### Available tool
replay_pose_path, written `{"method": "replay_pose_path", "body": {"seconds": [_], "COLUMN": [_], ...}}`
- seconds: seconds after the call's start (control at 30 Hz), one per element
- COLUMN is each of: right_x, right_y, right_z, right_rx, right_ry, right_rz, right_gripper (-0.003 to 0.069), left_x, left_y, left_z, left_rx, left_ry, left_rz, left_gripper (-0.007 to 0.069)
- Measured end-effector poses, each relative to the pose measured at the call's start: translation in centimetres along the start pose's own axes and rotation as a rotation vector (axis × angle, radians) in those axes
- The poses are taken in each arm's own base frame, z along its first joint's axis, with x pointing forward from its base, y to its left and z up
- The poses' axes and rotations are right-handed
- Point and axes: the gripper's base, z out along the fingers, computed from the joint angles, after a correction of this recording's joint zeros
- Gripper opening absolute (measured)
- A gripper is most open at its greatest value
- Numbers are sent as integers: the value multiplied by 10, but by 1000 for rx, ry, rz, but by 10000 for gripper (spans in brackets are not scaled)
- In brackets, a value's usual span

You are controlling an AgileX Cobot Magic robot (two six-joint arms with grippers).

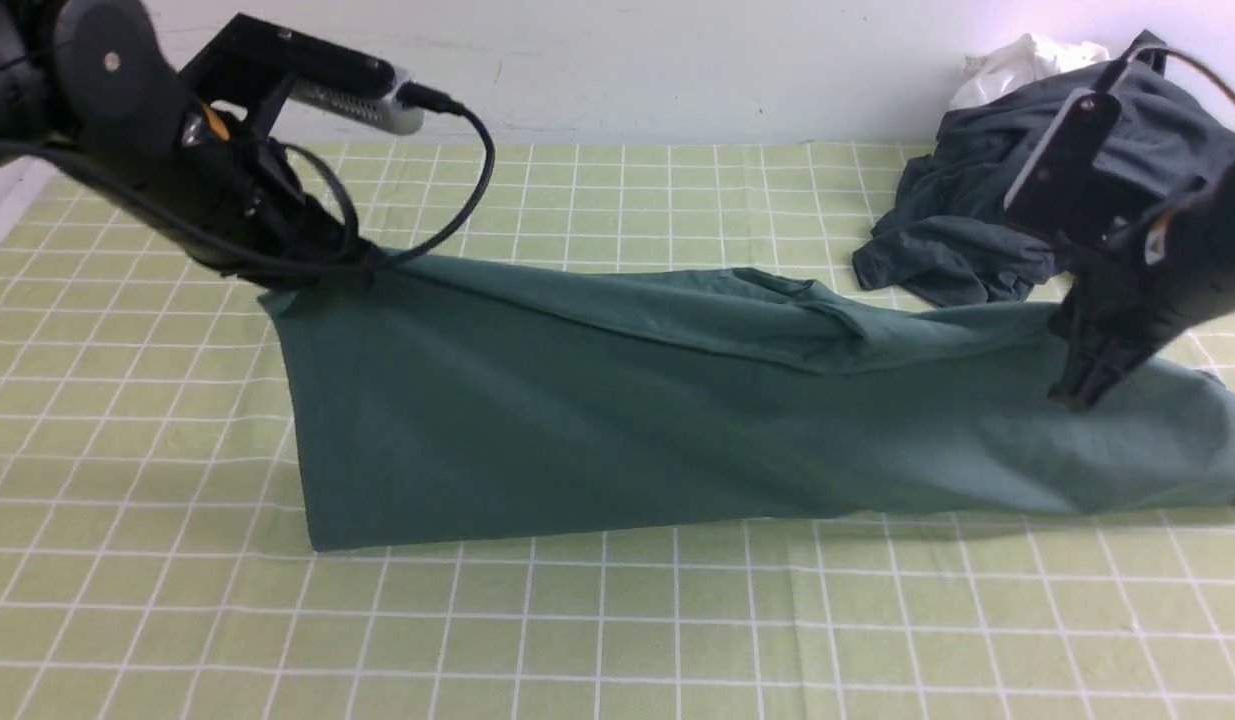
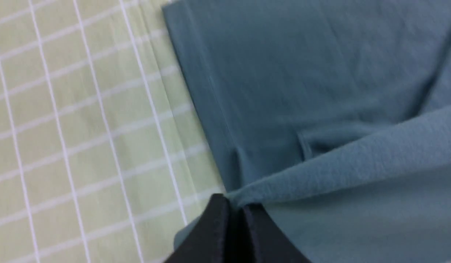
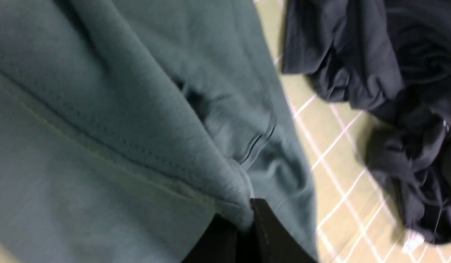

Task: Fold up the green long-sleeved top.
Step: Use both arms to drag the lower edge of the fabric forward and fold it over the upper edge, then use the right arm to clamp the right edge of the fabric

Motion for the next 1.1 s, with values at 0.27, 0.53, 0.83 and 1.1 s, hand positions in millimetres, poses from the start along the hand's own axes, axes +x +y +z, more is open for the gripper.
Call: {"method": "replay_pose_path", "body": {"seconds": [0.27, 0.53, 0.83, 1.1], "right_x": [-33, -39, -56, -71], "right_y": [-25, -40, -74, -78], "right_z": [71, 122, 96, 59], "right_rx": [38, 55, 94, -99], "right_ry": [-17, -12, -15, -29], "right_rz": [-32, 36, 363, 622], "right_gripper": [3, 62, 214, 153], "left_x": [-42, -49, -48, -82], "left_y": [10, 23, 24, 31], "left_z": [69, 142, 148, 29], "left_rx": [-28, -90, -95, -133], "left_ry": [-36, -99, -100, -293], "left_rz": [-11, 5, -70, -92], "left_gripper": [6, 55, 307, 138]}}
